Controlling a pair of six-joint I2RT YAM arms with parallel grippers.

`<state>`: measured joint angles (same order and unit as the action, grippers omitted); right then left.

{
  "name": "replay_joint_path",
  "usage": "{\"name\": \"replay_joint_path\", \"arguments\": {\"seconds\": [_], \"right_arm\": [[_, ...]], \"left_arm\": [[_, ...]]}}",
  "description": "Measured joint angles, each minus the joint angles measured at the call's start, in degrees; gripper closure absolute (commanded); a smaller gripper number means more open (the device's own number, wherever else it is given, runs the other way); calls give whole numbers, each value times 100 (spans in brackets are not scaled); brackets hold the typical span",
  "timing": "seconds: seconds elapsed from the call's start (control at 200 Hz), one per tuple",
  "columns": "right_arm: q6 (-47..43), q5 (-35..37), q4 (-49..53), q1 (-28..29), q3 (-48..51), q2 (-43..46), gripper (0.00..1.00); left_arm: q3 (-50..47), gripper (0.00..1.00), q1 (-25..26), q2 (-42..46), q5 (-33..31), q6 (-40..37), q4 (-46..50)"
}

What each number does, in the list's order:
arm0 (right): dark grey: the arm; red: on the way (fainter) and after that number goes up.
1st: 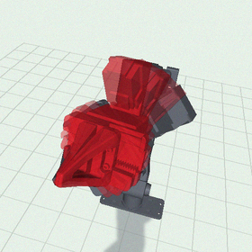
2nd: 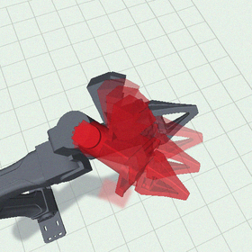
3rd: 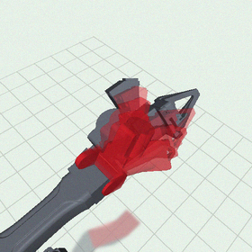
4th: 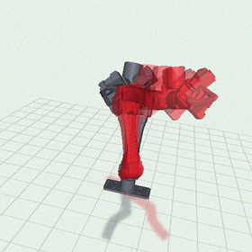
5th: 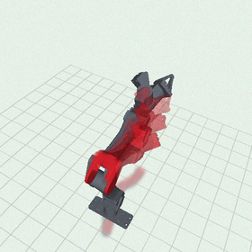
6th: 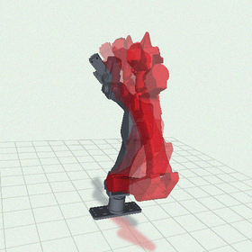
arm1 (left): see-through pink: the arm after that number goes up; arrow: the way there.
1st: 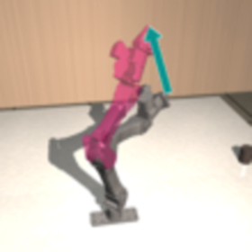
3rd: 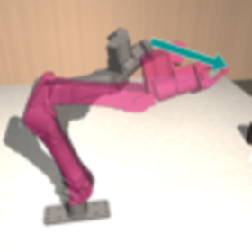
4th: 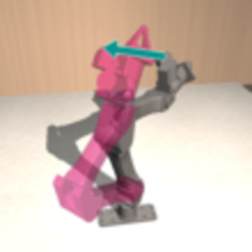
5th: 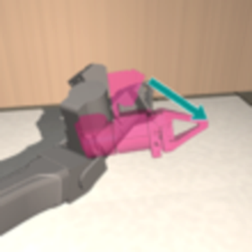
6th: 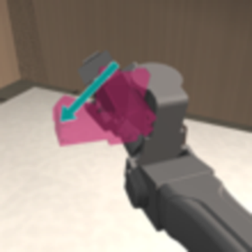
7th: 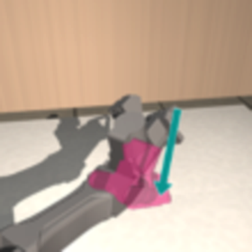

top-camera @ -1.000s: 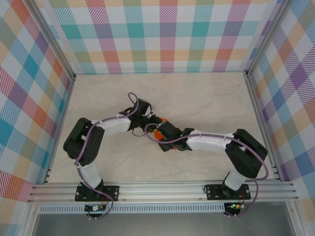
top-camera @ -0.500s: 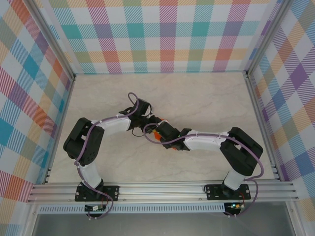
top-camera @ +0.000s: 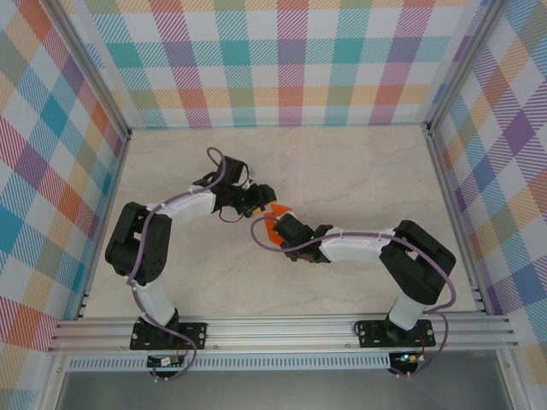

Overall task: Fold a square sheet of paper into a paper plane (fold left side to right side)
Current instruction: Fourth fold the wing at the center of the table.

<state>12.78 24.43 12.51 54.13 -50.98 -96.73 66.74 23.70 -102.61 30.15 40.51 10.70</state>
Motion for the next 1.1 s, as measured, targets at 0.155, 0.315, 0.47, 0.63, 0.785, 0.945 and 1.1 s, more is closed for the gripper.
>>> {"name": "replay_joint_path", "arguments": {"seconds": [0.155, 0.315, 0.47, 0.63, 0.785, 0.945, 1.1], "right_arm": [[0, -28, 0, 0, 0, 0, 76], [0, -92, -2, -2, 4, 0, 75], [0, -144, 4, 0, 55, 0, 75], [7, -225, 22, -2, 68, 0, 75], [28, -413, 22, -2, 70, 2, 73], [48, -551, 42, -4, 79, 7, 73], [138, -813, 37, -133, 240, 157, 79]], "left_arm": [[87, 31, -374, 11, 79, -70, 26], [-164, 28, -761, 297, 79, -136, 142], [-662, 28, -927, 874, 68, -208, 234], [-1222, 27, -927, 1270, 155, -229, 223], [-1749, 27, -833, 1394, 284, -190, 125], [-2048, 27, -540, 1451, 308, -22, -55], [-2098, 31, -175, 1469, 308, 170, -291]]}}
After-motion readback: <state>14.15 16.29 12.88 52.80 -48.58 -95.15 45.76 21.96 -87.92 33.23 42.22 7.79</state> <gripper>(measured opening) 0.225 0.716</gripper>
